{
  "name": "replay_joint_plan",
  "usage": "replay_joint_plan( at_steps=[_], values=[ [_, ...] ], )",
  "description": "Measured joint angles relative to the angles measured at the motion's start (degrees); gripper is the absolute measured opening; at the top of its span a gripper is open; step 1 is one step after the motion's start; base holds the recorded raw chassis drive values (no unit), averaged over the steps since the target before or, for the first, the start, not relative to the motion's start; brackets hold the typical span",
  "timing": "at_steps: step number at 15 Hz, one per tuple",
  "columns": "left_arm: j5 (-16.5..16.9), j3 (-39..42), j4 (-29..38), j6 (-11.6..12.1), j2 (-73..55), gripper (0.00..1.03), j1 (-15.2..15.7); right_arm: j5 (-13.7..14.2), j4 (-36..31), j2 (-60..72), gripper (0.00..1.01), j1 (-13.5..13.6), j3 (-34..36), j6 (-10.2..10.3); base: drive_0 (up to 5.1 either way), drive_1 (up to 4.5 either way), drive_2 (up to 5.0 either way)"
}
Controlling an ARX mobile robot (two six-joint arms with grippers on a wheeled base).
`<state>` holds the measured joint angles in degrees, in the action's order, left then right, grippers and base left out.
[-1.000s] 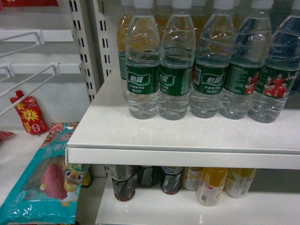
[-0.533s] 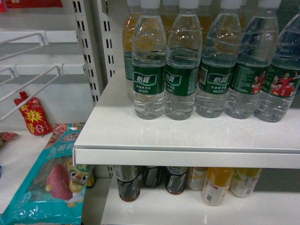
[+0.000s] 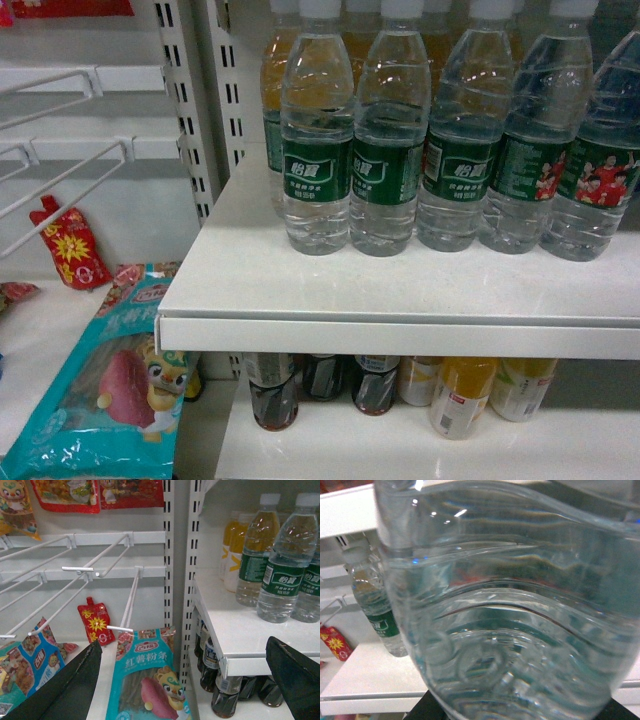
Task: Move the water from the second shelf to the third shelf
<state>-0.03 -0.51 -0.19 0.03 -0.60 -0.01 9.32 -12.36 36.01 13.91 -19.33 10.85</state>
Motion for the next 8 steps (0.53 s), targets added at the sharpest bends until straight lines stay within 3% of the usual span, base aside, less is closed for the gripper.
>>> replay_joint_plan(
  at_steps=[4,8],
  values=[
    [0.0,0.0,0.0,0.0,0.0,0.98,0.0,1.14,-6.69,9.07,0.39,7.96,0.39,1.66,0.0,0.0,0.0],
    [0.02,0.0,0.0,0.0,0.0,0.98,0.0,0.28,-13.35,22.23,0.39,8.59,-0.04,1.75,0.0,0.0,0.0]
  ],
)
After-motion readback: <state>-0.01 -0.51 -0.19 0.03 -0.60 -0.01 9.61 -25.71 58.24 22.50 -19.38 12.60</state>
